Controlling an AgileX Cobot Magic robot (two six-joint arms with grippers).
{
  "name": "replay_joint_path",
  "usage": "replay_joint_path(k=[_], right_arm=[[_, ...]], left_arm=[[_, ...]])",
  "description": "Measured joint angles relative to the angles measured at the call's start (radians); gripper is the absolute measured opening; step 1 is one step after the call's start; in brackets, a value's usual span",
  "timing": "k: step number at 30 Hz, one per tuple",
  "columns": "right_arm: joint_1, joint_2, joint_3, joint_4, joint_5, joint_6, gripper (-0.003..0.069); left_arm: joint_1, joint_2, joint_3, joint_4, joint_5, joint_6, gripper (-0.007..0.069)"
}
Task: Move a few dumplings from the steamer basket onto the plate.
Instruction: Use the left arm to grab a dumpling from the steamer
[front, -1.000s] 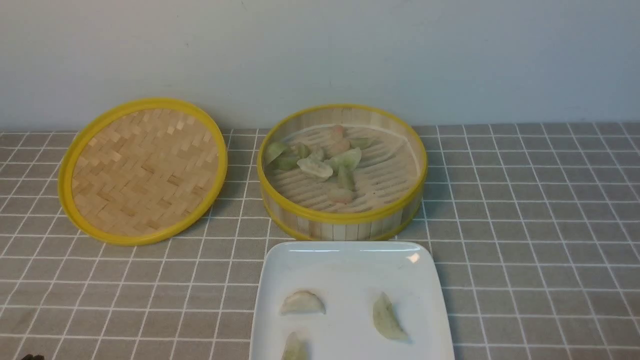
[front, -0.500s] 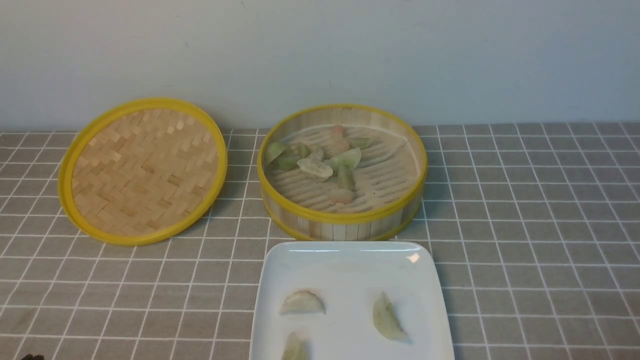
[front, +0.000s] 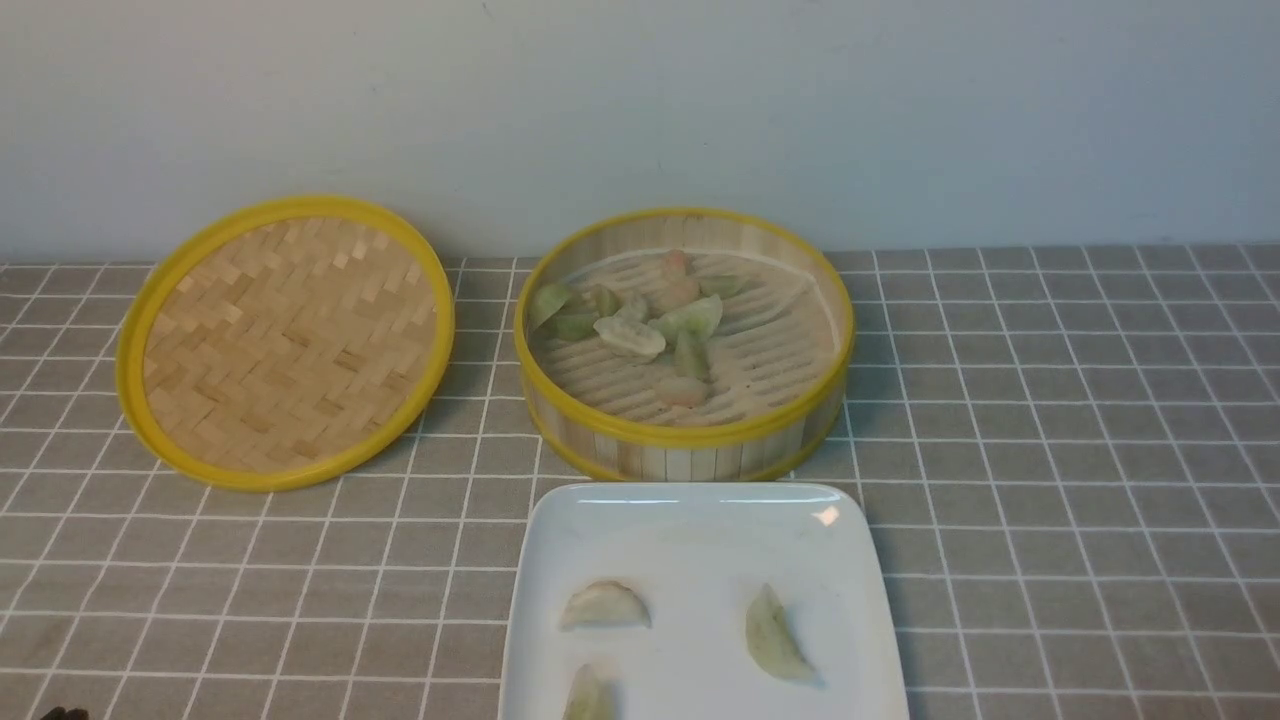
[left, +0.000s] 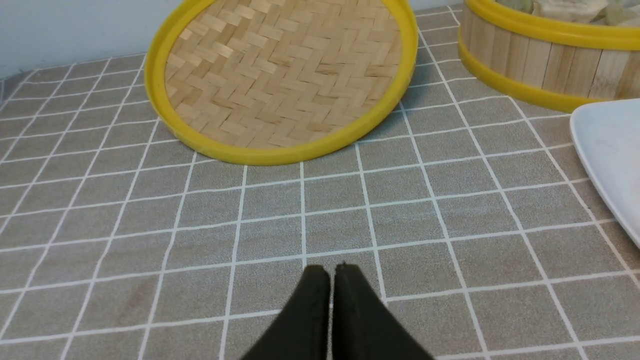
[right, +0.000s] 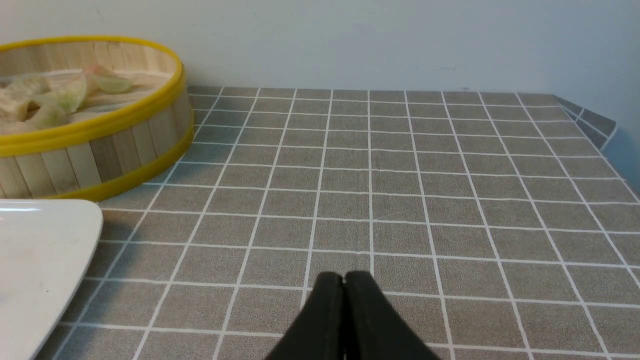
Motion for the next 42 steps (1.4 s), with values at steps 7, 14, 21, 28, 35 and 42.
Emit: replay_joint_path(k=[7, 14, 21, 28, 35, 42], right_arm=[[0.0, 0.0, 0.0, 0.0, 0.0, 0.0, -0.0014], [0.0, 0.0, 0.0, 0.0, 0.0, 0.0, -0.0014], [0.0, 0.0, 0.0, 0.0, 0.0, 0.0, -0.0014], [0.0, 0.0, 0.0, 0.0, 0.0, 0.0, -0.0014], [0.0, 0.0, 0.0, 0.0, 0.0, 0.0, -0.0014], [0.0, 0.0, 0.0, 0.0, 0.0, 0.0, -0.0014]], left_arm=[[0.0, 0.0, 0.001, -0.29, -0.195, -0.111, -0.0005], [0.0, 0.0, -0.011, -0.535, -0.484, -0.129, -0.0005], [0.0, 0.249, -0.365, -0.528, -0.252, -0.08, -0.0005], [0.0, 0.814, -0.867, -0.503, 0.356, 0.127, -0.0005], [-0.058, 1.308, -1.21, -0.466, 0.581, 0.274, -0.0005], [-0.229, 1.645, -1.459, -0.389, 0.581, 0.282, -0.0005]])
